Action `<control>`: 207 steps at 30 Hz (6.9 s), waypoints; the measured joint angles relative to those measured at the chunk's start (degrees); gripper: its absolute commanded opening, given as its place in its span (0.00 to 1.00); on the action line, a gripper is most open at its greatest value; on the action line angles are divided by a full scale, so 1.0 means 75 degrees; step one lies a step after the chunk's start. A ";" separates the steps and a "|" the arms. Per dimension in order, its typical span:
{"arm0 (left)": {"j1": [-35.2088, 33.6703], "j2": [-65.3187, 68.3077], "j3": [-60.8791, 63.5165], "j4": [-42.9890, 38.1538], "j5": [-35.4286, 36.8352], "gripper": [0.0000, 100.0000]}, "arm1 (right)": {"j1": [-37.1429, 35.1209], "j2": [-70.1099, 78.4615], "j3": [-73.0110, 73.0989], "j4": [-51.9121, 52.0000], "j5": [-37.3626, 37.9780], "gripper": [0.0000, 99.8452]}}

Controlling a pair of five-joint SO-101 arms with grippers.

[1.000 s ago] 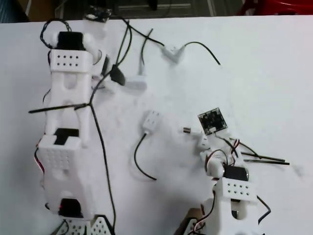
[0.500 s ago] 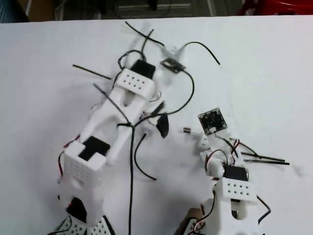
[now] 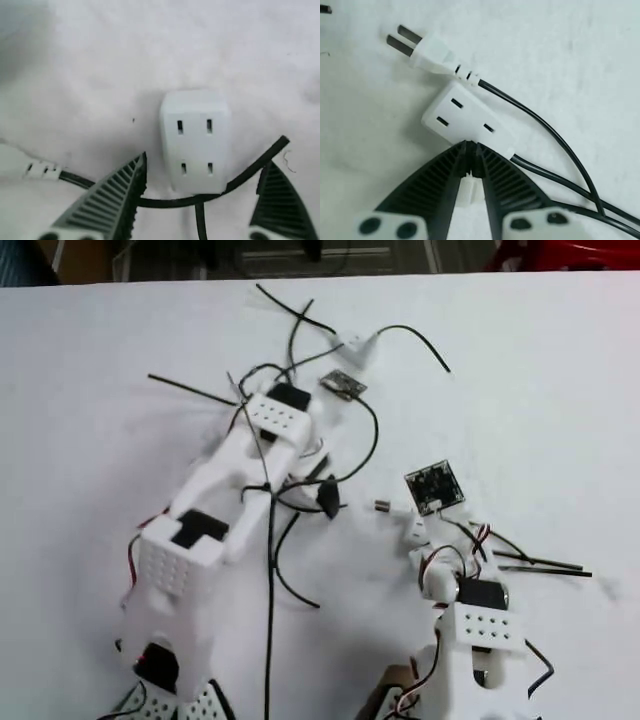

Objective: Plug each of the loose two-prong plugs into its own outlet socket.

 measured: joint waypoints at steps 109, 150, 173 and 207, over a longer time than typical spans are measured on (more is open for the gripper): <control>0.0821 -0.7701 0.5310 -0.0785 0.0117 0.32 | 0.0000 -0.0035 0.0000 0.0023 0.0000 0.03; 0.0961 -1.0116 1.0983 -0.6822 0.1114 0.31 | -0.0281 0.3270 -0.3610 0.5251 0.6670 0.28; 0.0961 -1.0116 1.1124 -0.7103 0.1114 0.31 | 0.0832 0.8088 -0.7279 0.5193 0.6447 0.04; 0.0797 -1.0116 1.1159 -0.7232 0.1114 0.31 | -0.2485 0.9823 -1.0069 0.3200 -0.9342 0.30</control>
